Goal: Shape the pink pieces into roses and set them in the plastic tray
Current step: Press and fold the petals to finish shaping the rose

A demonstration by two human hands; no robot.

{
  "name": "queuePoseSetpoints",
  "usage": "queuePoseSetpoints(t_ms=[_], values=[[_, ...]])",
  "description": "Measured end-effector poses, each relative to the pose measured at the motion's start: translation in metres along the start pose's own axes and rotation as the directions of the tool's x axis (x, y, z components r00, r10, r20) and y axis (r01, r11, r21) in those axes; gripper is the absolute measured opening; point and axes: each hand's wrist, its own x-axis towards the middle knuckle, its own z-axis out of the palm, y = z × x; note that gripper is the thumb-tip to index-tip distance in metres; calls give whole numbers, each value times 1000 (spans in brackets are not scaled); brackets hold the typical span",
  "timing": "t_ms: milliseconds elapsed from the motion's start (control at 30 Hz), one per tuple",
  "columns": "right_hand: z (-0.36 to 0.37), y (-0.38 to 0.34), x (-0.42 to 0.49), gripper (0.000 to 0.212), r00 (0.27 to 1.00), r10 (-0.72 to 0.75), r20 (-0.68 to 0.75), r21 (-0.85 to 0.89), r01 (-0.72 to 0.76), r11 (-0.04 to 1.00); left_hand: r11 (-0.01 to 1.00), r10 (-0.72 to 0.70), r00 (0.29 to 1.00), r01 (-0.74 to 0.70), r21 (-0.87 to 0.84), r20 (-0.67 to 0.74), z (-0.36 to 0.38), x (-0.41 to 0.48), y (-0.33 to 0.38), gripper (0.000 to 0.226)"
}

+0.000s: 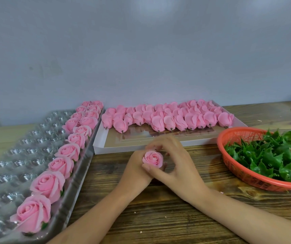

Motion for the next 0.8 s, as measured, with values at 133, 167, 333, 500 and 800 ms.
queuePoseSetpoints(t_ms=[133, 167, 333, 500, 800], values=[[1, -1, 0, 4, 1000, -17, -5, 30, 18, 999, 996, -89, 996, 89, 7, -12, 2, 2, -4, 10], [1, -1, 0, 2, 1000, -9, 14, 37, 8, 999, 996, -87, 996, 87, 26, -7, 1, 2, -4, 12], [1, 0, 0, 4, 998, 4, 55, 29, -6, 1000, 996, -67, 997, 65, 63, 27, 0, 1, 1, 23], [2, 1, 0, 14, 998, 0, 70, 7, -1, 1000, 998, -51, 999, 50, 22, 8, 0, 1, 2, 25], [3, 2, -1, 5, 997, -22, 75, 11, 22, 1000, 995, -18, 1000, 15, 100, 21, 1, 3, 0, 29]])
